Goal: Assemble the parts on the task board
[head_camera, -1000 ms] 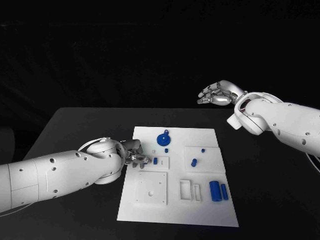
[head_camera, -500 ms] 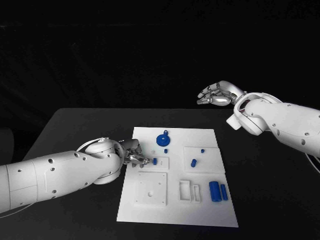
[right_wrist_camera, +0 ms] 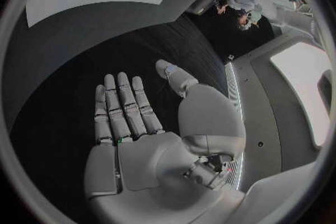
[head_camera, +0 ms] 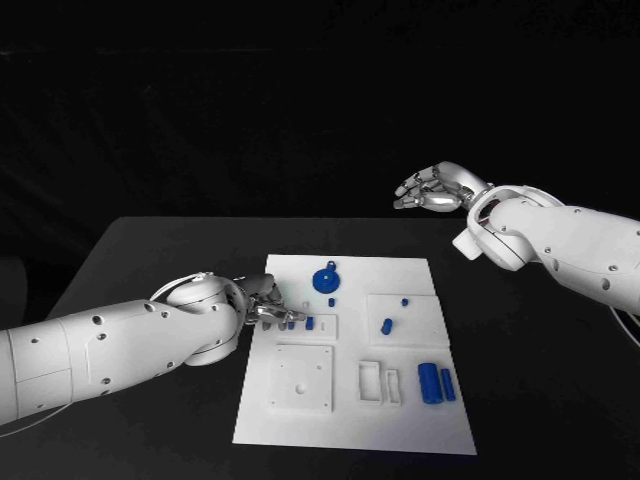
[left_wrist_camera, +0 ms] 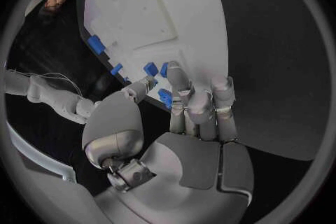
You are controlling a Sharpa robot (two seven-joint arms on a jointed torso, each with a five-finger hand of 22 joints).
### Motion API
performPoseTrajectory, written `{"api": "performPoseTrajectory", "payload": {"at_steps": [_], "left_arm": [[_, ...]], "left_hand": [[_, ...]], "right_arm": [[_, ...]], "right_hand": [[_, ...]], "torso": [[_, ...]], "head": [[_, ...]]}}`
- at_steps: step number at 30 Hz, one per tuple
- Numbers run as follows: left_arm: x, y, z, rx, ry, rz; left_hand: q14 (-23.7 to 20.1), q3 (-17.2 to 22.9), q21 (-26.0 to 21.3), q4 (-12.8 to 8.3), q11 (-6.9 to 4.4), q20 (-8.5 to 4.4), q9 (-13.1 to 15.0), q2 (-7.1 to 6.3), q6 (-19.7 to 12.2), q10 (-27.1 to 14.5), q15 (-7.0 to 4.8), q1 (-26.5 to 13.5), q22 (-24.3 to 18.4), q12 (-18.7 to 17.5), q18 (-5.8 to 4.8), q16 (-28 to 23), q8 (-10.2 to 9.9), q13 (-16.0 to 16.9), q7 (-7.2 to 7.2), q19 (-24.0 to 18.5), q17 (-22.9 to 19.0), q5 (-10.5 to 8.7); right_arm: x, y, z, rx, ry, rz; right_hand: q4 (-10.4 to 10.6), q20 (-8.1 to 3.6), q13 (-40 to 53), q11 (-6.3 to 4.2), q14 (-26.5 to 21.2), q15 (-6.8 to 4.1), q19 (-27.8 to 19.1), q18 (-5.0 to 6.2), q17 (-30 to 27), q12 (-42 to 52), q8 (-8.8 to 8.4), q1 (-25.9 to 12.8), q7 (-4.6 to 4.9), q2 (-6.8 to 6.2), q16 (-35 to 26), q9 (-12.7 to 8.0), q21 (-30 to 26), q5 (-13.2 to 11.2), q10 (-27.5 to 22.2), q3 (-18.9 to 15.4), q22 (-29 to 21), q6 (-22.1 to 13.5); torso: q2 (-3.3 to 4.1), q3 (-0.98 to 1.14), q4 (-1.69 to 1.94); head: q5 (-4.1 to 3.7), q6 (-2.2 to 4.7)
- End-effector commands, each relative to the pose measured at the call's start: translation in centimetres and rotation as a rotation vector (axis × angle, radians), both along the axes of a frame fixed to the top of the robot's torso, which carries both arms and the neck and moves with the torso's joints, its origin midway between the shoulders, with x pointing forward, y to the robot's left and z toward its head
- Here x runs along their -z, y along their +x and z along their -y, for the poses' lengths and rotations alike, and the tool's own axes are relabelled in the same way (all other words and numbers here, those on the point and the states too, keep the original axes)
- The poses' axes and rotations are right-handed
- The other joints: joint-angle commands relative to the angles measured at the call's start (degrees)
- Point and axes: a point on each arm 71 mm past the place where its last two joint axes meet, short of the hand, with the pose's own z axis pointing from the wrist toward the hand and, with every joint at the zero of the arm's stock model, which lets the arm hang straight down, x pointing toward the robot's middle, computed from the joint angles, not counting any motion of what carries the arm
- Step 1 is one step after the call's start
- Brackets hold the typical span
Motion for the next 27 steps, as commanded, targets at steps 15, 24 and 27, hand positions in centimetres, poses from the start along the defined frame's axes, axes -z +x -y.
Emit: {"api": "performPoseTrajectory", "payload": {"at_steps": [15,24,27], "left_arm": [[-2.2,1.5,-1.1,-0.086,-0.151,0.036],[-3.6,1.8,0.1,-0.012,-0.387,0.145],[-4.2,1.8,1.1,0.073,-0.429,0.216]], "left_hand": [[-0.82,-1.43,-0.45,1.81,0.83,-5.39,0.09,0.1,-2.02,-1.37,0.31,1.94,-0.15,-1.86,0.01,-1.94,-0.6,-0.67,0.58,-1.36,-0.57,-0.21],[-5.69,-2.89,-3.81,-2.83,3.73,-3.81,-0.96,1.75,-9.26,-8.95,3.03,10.8,-1.13,-8.27,-1.47,-8.19,-4.75,-3.17,3.25,-6.56,-3.1,-0.14],[-10.03,-1.92,-6.32,-13.22,6.21,-1.71,-0.97,4.41,-12.82,-14.61,5.54,22.22,-1.63,-13.88,-2.87,-12.39,-6.08,-5.63,5.75,-10.52,-5.04,4.03]], "right_arm": [[0.0,-0.1,0.0,-0.013,-0.002,0.0],[0.0,0.0,0.3,-0.005,0.004,0.0],[0.0,0.0,0.3,-0.004,0.004,0.0]], "right_hand": [[-0.13,-0.09,-0.03,0.06,0.33,0.02,0.31,-0.76,-0.11,-0.26,0.28,0.15,0.44,0.25,-0.25,-0.09,-0.37,0.32,0.26,0.03,0.13,0.11],[-0.1,-0.09,-0.03,0.06,0.36,0.01,0.34,-0.76,-0.12,-0.26,0.28,0.11,0.47,0.24,-0.24,-0.11,-0.4,0.33,0.27,0.01,0.16,0.1],[-0.1,-0.1,-0.03,0.06,0.36,0.01,0.35,-0.75,-0.12,-0.26,0.29,0.11,0.49,0.24,-0.24,-0.11,-0.41,0.33,0.28,0.01,0.17,0.11]], "torso": [[-0.03,0.06,0.04],[-0.01,0.06,0.01],[-0.01,0.06,0.03]], "head": [[0.0,0.15],[-0.16,0.56],[-0.27,0.64]]}}
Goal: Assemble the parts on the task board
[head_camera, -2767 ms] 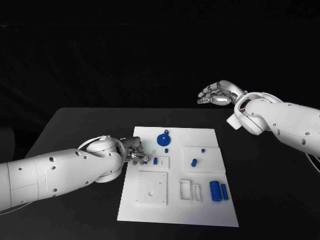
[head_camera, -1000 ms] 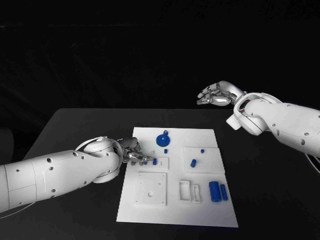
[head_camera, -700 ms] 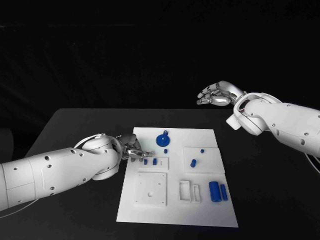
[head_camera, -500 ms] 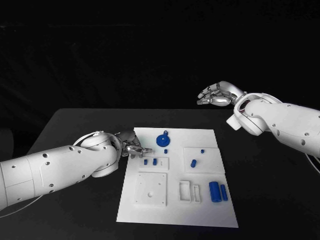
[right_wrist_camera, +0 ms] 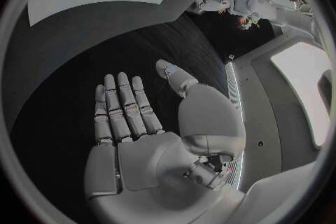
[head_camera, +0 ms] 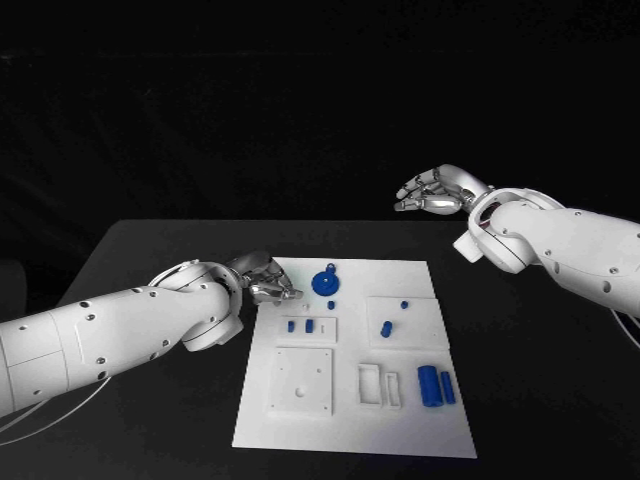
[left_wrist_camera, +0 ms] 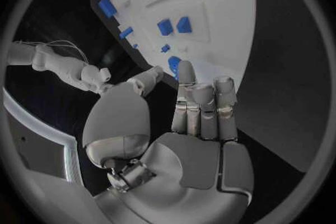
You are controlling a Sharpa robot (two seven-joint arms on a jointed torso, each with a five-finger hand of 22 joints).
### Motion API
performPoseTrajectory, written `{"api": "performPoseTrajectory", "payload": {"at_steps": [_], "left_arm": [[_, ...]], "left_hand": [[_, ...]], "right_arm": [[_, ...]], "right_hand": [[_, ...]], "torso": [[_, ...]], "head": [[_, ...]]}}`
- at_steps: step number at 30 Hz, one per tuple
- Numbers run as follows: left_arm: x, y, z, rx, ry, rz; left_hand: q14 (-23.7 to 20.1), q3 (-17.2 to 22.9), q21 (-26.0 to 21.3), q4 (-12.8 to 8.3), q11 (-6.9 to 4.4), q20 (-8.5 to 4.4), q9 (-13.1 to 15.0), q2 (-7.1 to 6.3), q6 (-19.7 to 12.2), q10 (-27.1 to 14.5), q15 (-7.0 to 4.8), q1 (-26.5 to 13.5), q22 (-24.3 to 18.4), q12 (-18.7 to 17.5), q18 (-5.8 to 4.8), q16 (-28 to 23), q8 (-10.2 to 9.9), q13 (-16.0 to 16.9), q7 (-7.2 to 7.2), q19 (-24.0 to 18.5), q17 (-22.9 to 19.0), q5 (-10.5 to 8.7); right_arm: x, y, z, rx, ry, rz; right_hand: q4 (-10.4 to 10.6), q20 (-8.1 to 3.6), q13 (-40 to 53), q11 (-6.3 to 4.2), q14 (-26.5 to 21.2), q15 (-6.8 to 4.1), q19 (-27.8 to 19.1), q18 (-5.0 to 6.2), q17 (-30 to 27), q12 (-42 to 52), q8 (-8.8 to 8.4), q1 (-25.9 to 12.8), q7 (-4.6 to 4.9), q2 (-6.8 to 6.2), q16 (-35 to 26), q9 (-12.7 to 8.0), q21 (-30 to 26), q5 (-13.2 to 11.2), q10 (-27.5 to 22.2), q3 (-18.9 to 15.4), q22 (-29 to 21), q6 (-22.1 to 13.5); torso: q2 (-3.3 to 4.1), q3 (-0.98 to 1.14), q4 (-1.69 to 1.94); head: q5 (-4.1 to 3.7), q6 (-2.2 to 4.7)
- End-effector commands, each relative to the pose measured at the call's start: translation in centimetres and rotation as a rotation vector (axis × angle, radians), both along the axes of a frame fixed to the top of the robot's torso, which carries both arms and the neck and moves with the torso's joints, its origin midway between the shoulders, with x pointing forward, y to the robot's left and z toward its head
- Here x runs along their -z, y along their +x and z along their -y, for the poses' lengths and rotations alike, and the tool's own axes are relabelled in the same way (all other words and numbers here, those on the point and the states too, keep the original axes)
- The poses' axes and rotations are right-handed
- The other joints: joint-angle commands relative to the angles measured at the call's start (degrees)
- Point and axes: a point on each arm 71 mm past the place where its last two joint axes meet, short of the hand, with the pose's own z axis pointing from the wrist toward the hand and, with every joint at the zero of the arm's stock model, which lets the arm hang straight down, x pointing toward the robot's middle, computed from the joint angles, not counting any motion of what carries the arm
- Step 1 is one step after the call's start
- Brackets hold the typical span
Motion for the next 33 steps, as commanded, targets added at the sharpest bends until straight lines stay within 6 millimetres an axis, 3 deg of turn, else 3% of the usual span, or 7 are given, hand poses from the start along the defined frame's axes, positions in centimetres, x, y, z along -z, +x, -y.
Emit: {"api": "performPoseTrajectory", "payload": {"at_steps": [1,5,8,18,23,27,33], "left_arm": [[-1.6,0.0,1.6,0.126,-0.154,0.175],[-2.1,-0.3,3.1,0.232,-0.114,0.285],[-2.2,-0.3,4.0,0.289,-0.071,0.339],[-1.5,-0.2,6.5,0.42,0.094,0.395],[-0.9,0.2,7.2,0.448,0.196,0.385],[-0.2,0.2,7.7,0.472,0.251,0.374],[0.5,0.3,8.4,0.49,0.298,0.37]], "left_hand": [[-3.07,0.21,-2.17,-6.88,1.8,-3.99,0.13,1.52,-1.73,-3.42,1.55,6.74,-0.57,-4.39,-1.58,-3.06,-0.58,-1.97,1.56,-2.94,-1.44,1.59],[-4.26,1.23,-3.35,-11.71,3.21,-2.85,-0.28,1.61,-3.06,-5.1,2.94,11.14,-0.89,-9.22,-2.06,-4.77,-1.3,-4.31,2.47,-4.08,-2.3,1.9],[-4.98,1.75,-4.76,-13.71,4.55,-1.58,-0.78,1.69,-3.3,-5.16,4.26,12.46,-1.38,-14.44,-2.15,-6.98,-1.45,-6.66,2.74,-4.93,-3.38,1.88],[-3.97,1.07,-5.14,-13.44,6.29,0.0,-2.38,1.42,-4.37,-5.31,5.88,12.93,-1.15,-23.93,-0.91,-7.39,-2.29,-9.7,3.22,-3.97,-3.36,1.27],[-3.39,0.76,-4.86,-12.88,6.5,0.3,-3.01,1.35,-4.2,-4.78,6.08,12.5,-0.93,-25.98,-0.34,-7.02,-2.35,-10.62,3.23,-3.23,-3.12,0.9],[-3.21,0.77,-4.75,-12.67,6.5,0.36,-3.44,1.46,-3.99,-4.11,6.09,12.47,-0.73,-27.14,-0.13,-6.79,-2.31,-11.08,3.18,-3.01,-2.95,2.93],[-2.92,0.22,-4.44,-12.21,6.65,0.4,-3.87,0.64,-4.13,-4.26,6.21,11.93,-0.47,-28.52,0.09,-6.34,-2.43,-11.61,3.26,-2.58,-2.69,1.89]], "right_arm": [[0.0,0.0,-0.1,-0.01,0.003,0.0],[0.1,0.0,0.0,-0.009,0.004,0.0],[0.1,0.0,-0.1,-0.008,0.004,0.001],[0.1,0.1,-0.3,-0.012,0.005,-0.001],[0.1,0.0,-0.4,-0.013,0.006,-0.002],[0.1,0.0,-0.5,-0.014,0.006,-0.002],[0.1,0.0,-0.6,-0.018,0.007,-0.002]], "right_hand": [[-0.09,-0.1,-0.03,0.05,0.37,0.01,0.36,-0.75,-0.08,-0.26,0.29,0.1,0.51,0.24,-0.24,-0.07,-0.26,0.34,0.29,0.01,0.07,0.1],[-0.09,-0.1,-0.02,0.05,0.38,0.01,0.37,-0.75,-0.08,-0.26,0.3,0.09,0.53,0.23,-0.23,-0.07,-0.27,0.34,0.3,0.0,0.08,0.11],[-0.07,-0.1,-0.02,0.05,0.4,0.01,0.39,-0.74,-0.08,-0.26,0.3,0.08,0.55,0.22,-0.22,-0.08,-0.28,0.35,0.31,0.0,0.1,0.12],[-0.02,-0.1,-0.02,0.04,0.43,-0.01,0.45,-0.73,-0.09,-0.26,0.32,0.02,0.61,0.2,-0.21,-0.1,-0.31,0.36,0.33,-0.03,0.15,0.14],[0.01,-0.1,-0.02,0.04,0.45,-0.02,0.47,-0.73,-0.1,-0.27,0.32,-0.01,0.62,0.18,-0.2,-0.12,-0.33,0.38,0.34,-0.04,0.17,0.14],[0.02,-0.1,-0.02,0.04,0.45,-0.02,0.48,-0.72,-0.1,-0.27,0.32,-0.02,0.64,0.17,-0.2,-0.13,-0.34,0.39,0.35,-0.05,0.18,0.14],[0.03,-0.11,-0.02,0.03,0.46,-0.02,0.5,-0.72,-0.11,-0.27,0.32,-0.03,0.65,0.16,-0.2,-0.14,-0.36,0.42,0.35,-0.05,0.2,0.14]], "torso": [[0.02,0.0,0.02],[0.03,0.0,-0.01],[0.03,-0.02,0.02],[0.05,-0.03,-0.02],[0.16,-0.03,-0.14],[0.17,-0.02,-0.11],[0.18,-0.02,-0.12]], "head": [[-0.14,0.18],[-0.21,0.45],[-0.28,0.55],[-0.6,0.85],[-0.64,0.89],[-0.78,0.94],[-0.93,0.94]]}}
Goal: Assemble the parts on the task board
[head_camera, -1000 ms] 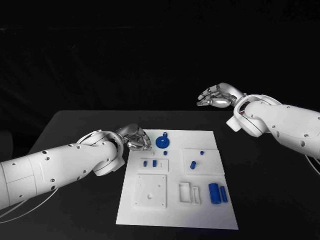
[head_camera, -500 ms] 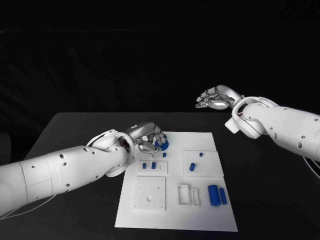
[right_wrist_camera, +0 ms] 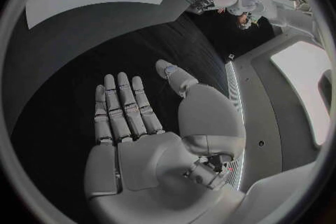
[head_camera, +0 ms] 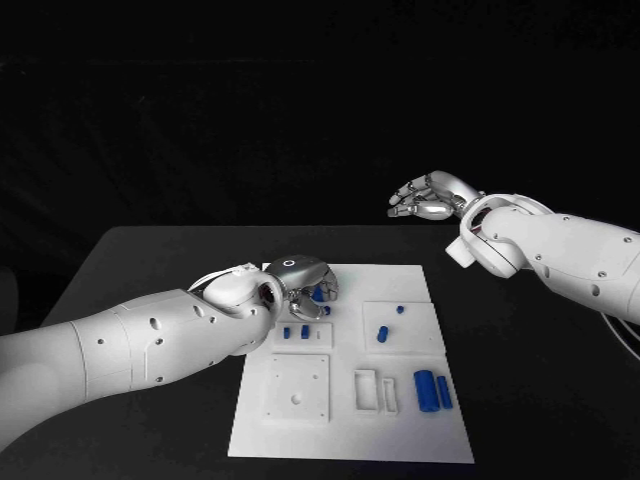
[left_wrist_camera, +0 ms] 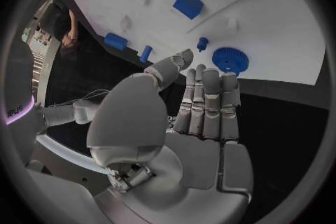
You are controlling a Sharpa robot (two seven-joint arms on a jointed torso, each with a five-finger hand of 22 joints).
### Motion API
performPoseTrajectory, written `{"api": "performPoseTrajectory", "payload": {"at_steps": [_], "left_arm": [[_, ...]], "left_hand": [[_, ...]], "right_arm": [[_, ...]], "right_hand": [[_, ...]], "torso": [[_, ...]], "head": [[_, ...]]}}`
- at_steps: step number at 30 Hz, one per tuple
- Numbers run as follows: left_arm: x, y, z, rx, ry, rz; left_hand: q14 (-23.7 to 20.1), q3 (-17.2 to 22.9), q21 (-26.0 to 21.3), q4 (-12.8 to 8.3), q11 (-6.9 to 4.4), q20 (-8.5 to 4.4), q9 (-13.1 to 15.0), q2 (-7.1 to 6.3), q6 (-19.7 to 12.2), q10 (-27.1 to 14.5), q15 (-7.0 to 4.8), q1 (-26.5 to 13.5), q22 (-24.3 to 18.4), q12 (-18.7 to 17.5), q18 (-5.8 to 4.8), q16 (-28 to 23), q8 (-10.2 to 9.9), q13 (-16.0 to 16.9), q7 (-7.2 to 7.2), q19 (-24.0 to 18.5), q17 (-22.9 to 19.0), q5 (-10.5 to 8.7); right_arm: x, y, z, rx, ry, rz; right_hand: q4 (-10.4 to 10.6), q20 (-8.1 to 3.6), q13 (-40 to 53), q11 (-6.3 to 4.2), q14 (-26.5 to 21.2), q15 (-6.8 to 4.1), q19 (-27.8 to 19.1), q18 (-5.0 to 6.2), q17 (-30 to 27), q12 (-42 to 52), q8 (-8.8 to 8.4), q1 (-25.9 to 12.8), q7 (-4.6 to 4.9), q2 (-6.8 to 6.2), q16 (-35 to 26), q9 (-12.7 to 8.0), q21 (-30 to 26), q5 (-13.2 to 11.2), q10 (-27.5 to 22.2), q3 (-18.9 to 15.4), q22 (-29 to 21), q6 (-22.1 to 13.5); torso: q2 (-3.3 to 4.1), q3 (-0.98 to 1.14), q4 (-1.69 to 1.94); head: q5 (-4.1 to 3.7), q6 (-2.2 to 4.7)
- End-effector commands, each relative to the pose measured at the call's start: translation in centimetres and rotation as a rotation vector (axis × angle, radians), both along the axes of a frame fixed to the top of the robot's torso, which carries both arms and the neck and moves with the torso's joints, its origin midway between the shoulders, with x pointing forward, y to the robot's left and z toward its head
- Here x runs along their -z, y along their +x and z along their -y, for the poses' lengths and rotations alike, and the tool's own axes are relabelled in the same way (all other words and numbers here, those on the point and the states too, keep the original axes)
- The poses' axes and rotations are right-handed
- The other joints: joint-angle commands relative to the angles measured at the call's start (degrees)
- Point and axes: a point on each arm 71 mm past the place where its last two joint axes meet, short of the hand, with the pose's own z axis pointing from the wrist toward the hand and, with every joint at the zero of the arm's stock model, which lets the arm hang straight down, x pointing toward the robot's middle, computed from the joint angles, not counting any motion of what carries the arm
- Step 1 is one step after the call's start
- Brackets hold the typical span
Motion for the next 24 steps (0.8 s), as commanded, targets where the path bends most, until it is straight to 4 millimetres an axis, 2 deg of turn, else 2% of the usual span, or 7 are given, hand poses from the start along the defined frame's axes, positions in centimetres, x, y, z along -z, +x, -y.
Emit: {"api": "performPoseTrajectory", "payload": {"at_steps": [1,5,10,19,24], "left_arm": [[0.46,0.01,0.39,0.019,0.087,0.01],[0.57,0.11,0.47,0.016,0.093,0.014],[0.59,0.42,0.31,0.007,0.093,0.023],[0.77,0.52,0.64,0.015,0.106,0.01],[0.92,0.69,0.55,0.011,0.113,0.007]], "left_hand": [[0.34,-0.19,0.29,0.44,0.28,-1.06,-0.21,-0.51,-0.16,-0.15,0.23,-0.47,0.14,-0.79,1.72,0.24,-0.45,-0.3,-0.14,0.52,0.09,-0.5],[0.99,-0.49,0.82,1.37,0.64,-0.82,-0.71,-1.35,-0.72,-1.2,0.55,-0.87,0.42,-2.44,2.23,1.0,-0.77,-1.16,0.11,1.35,0.46,-1.48],[1.21,-0.46,1.1,2.02,0.94,-0.53,-1.17,-1.74,-1.17,-1.97,0.83,-0.75,0.62,-3.83,2.73,1.54,-0.99,-2.01,0.31,1.77,0.71,-1.68],[1.89,-0.22,1.69,2.55,0.87,-0.42,-1.85,-1.23,-1.55,-1.99,0.78,0.01,0.99,-5.08,3.35,2.45,-1.13,-3.11,0.38,2.49,1.08,-1.61],[2.47,-0.4,2.22,2.63,0.6,-0.61,-2.12,-0.64,-0.93,-0.49,0.51,0.27,1.34,-4.97,3.56,3.22,-0.73,-3.4,0.26,2.95,1.38,-1.6]], "right_arm": [[-0.01,-0.06,-0.21,-0.013,0.002,0.001],[-0.02,-0.1,-0.26,-0.015,0.002,0.002],[-0.03,-0.16,-0.38,-0.019,0.003,0.001],[-0.02,-0.16,-0.54,-0.022,0.003,-0.001],[-0.02,-0.19,-0.65,-0.025,0.004,-0.002]], "right_hand": [[0.03,-0.1,-0.02,0.03,0.46,-0.03,0.5,-0.72,-0.07,-0.27,0.32,-0.03,0.51,0.16,-0.2,-0.09,-0.29,0.2,0.35,-0.05,0.1,-0.03],[0.03,-0.11,-0.02,0.03,0.46,-0.03,0.5,-0.71,-0.07,-0.28,0.32,-0.03,0.52,0.15,-0.2,-0.09,-0.3,0.21,0.35,-0.05,0.11,-0.03],[0.04,-0.11,-0.03,0.03,0.46,-0.03,0.51,-0.71,-0.08,-0.28,0.32,-0.03,0.52,0.15,-0.2,-0.1,-0.31,0.24,0.35,-0.04,0.12,-0.03],[0.04,-0.12,-0.03,0.02,0.46,-0.04,0.53,-0.7,-0.09,-0.28,0.33,-0.02,0.53,0.16,-0.2,-0.11,-0.34,0.29,0.36,-0.03,0.14,-0.02],[0.05,-0.12,-0.03,0.02,0.47,-0.04,0.54,-0.7,-0.09,-0.28,0.33,-0.02,0.53,0.15,-0.2,-0.12,-0.35,0.31,0.36,-0.03,0.16,-0.02]], "torso": [[0.07,0.0,-0.05],[0.03,-0.01,-0.05],[0.06,-0.03,-0.05],[-0.04,-0.07,0.08],[-0.02,-0.09,0.04]], "head": [[-0.1,0.0],[-0.19,-0.05],[-0.31,-0.16],[-0.4,-0.22],[-0.4,-0.28]]}}
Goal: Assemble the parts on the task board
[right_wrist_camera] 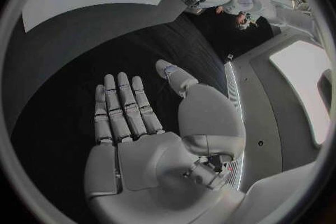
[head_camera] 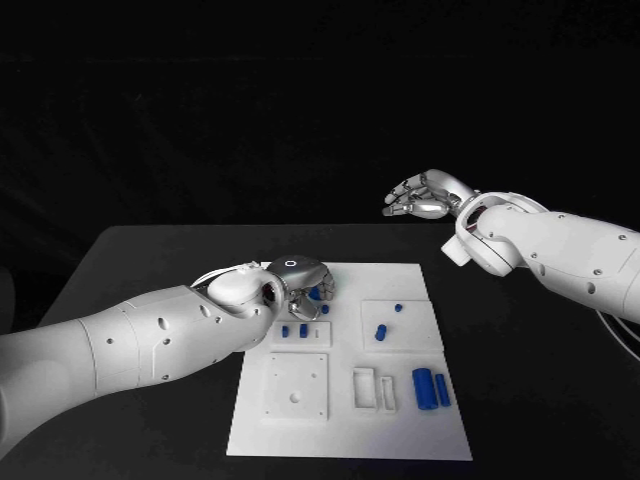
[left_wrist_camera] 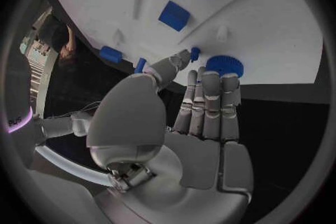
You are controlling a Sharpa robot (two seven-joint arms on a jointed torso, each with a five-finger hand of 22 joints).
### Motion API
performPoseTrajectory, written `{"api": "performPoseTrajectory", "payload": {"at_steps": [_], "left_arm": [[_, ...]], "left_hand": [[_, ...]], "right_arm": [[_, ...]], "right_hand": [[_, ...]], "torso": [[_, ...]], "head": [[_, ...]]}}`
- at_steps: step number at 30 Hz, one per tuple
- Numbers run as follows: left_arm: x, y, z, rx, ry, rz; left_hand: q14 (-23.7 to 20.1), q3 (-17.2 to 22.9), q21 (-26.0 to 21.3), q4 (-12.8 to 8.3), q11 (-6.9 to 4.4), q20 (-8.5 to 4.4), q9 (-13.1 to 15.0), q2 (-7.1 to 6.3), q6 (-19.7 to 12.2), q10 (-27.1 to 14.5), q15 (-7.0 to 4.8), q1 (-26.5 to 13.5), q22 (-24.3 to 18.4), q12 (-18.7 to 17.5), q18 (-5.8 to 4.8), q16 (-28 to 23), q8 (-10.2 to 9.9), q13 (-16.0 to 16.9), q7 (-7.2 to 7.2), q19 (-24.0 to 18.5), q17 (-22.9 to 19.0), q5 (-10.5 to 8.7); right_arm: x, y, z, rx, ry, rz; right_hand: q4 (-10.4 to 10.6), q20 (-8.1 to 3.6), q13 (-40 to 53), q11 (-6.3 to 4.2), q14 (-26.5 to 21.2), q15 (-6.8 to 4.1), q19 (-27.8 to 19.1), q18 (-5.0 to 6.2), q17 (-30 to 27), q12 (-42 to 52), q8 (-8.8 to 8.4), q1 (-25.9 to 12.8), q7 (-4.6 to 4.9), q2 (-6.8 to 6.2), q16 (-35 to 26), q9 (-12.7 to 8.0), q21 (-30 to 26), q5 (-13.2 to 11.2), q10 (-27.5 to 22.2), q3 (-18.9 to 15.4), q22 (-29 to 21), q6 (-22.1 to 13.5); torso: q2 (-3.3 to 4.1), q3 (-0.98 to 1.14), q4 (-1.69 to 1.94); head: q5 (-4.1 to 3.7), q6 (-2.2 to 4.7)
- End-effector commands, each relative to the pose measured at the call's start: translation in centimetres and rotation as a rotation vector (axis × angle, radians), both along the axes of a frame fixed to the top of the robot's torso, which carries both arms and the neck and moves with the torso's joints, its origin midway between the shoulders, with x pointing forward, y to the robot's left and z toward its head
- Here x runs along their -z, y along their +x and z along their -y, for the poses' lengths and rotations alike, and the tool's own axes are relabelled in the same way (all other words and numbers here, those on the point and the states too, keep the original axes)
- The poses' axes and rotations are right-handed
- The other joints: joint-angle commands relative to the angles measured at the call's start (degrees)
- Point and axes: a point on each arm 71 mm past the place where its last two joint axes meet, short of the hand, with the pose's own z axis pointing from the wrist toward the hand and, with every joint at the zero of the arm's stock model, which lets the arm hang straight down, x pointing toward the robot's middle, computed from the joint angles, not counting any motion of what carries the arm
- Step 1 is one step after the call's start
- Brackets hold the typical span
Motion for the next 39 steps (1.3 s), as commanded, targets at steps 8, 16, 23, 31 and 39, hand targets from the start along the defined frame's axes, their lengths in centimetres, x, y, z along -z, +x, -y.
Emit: {"api": "performPoseTrajectory", "payload": {"at_steps": [8,16,23,31,39], "left_arm": [[0.4,0.0,0.4,0.014,0.027,-0.013],[0.9,0.1,0.4,0.019,0.032,-0.021],[1.1,0.1,0.5,0.022,0.036,-0.029],[1.3,0.1,0.5,0.018,0.046,-0.04],[1.4,0.1,0.5,0.014,0.053,-0.047]], "left_hand": [[0.82,-0.35,0.89,0.3,-0.6,-0.27,-0.57,0.91,0.73,3.31,-0.49,0.4,0.48,0.46,3.84,1.26,0.69,-0.17,-0.32,0.87,0.44,-0.19],[1.37,-0.55,1.33,0.37,-1.06,-0.53,-0.8,1.58,1.11,4.9,-0.92,0.29,0.71,1.23,3.89,2.1,0.94,-0.01,-0.45,1.31,0.77,-0.19],[1.52,-0.68,1.56,0.33,-1.3,-0.77,-1.03,1.94,1.25,5.42,-1.18,0.18,0.85,1.5,3.9,2.52,1.04,-0.02,-0.51,1.53,0.92,-0.15],[1.62,-0.89,1.72,0.63,-1.4,-0.94,-1.23,2.39,1.6,5.56,-1.28,-0.38,0.96,1.56,3.84,2.87,1.27,-0.14,-0.63,1.68,1.02,-0.28],[1.86,-1.25,1.89,1.26,-1.74,-1.26,-1.39,3.07,2.84,7.04,-1.61,-1.27,1.07,2.43,3.79,3.44,2.07,0.01,-1.15,1.89,1.15,-0.88]], "right_arm": [[0.0,-0.1,-0.4,-0.018,0.001,0.0],[0.0,-0.1,-0.4,-0.018,0.001,-0.001],[0.0,0.0,-0.4,-0.019,0.001,-0.001],[0.0,-0.1,-0.6,-0.024,0.002,-0.002],[0.0,-0.1,-0.7,-0.026,0.002,-0.002]], "right_hand": [[0.05,0.09,-0.03,0.02,0.47,-0.04,0.34,-0.7,-0.06,-0.29,0.34,-0.01,0.57,0.15,-0.2,-0.08,-0.39,0.33,0.37,-0.03,0.08,0.03],[0.06,0.09,-0.03,0.02,0.47,-0.04,0.34,-0.7,-0.06,-0.29,0.35,-0.01,0.57,0.16,-0.2,-0.09,-0.4,0.34,0.37,-0.03,0.09,0.03],[0.05,0.08,-0.03,0.02,0.47,-0.05,0.35,-0.7,-0.07,-0.29,0.35,0.02,0.57,0.18,-0.2,-0.1,-0.43,0.35,0.38,-0.01,0.11,0.04],[0.07,0.08,-0.03,0.02,0.48,-0.05,0.37,-0.7,-0.08,-0.29,0.36,0.02,0.57,0.21,-0.2,-0.11,-0.45,0.35,0.39,-0.01,0.13,0.05],[0.07,0.08,-0.03,0.02,0.47,-0.05,0.38,-0.69,-0.09,-0.29,0.37,0.04,0.56,0.23,-0.21,-0.12,-0.48,0.36,0.39,0.0,0.15,0.06]], "torso": [[0.0,0.0,0.01],[-0.01,0.04,-0.03],[-0.01,0.08,-0.03],[0.02,0.05,-0.03],[-0.02,0.05,0.04]], "head": [[-0.05,-0.1],[-0.05,-0.2],[-0.18,-0.3],[-0.23,-0.47],[-0.27,-0.6]]}}
